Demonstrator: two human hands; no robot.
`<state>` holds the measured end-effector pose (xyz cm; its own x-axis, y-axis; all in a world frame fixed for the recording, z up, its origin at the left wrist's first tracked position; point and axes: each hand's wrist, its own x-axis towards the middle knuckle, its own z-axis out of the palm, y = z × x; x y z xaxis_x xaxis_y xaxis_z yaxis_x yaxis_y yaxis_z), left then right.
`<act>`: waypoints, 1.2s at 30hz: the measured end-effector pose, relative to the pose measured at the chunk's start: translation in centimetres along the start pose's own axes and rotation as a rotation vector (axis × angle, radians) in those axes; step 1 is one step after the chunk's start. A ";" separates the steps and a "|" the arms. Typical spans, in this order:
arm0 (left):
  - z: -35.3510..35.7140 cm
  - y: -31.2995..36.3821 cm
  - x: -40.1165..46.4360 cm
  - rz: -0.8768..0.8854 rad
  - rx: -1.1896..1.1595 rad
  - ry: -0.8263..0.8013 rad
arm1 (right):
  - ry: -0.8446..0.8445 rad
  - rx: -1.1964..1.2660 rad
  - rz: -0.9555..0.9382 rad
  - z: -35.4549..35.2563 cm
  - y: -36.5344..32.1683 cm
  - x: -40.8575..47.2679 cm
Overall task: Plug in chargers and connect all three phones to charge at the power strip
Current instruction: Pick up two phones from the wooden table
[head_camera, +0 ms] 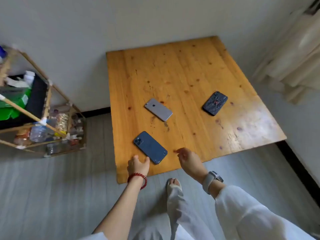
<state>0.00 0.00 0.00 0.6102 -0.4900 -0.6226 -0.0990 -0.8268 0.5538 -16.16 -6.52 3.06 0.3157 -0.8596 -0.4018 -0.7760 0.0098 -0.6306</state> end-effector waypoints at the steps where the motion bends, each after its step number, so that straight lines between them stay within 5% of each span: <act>1: 1.0 0.7 1.0 -0.068 0.004 0.032 | -0.021 -0.030 0.014 -0.3 0.3 1.8; 4: 3.2 2.5 3.1 -0.258 0.037 0.126 | -0.098 -0.148 -0.011 -1.0 0.7 6.6; 9: 6.0 4.0 5.1 -0.316 0.194 0.245 | -0.108 -0.234 -0.053 -0.8 -0.6 14.6; 15: 6.0 3.9 6.9 -0.121 0.478 0.224 | 0.015 -0.339 -0.087 0.7 -3.6 21.1; 21: 3.6 5.8 9.8 0.040 0.512 0.116 | 0.025 -0.496 -0.001 1.9 -5.2 23.8; 30: 2.8 8.2 10.9 0.159 0.517 0.020 | -0.079 -0.075 0.184 1.1 -6.4 23.4; 36: 1.6 7.9 11.4 0.276 0.364 -0.143 | 0.000 0.093 0.336 -0.2 -2.2 17.4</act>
<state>4.92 -12.57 -3.67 0.4109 -0.7171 -0.5629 -0.5266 -0.6907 0.4956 -9.06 -21.55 -2.40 0.0512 -0.8004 -0.5972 -0.7834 0.3387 -0.5212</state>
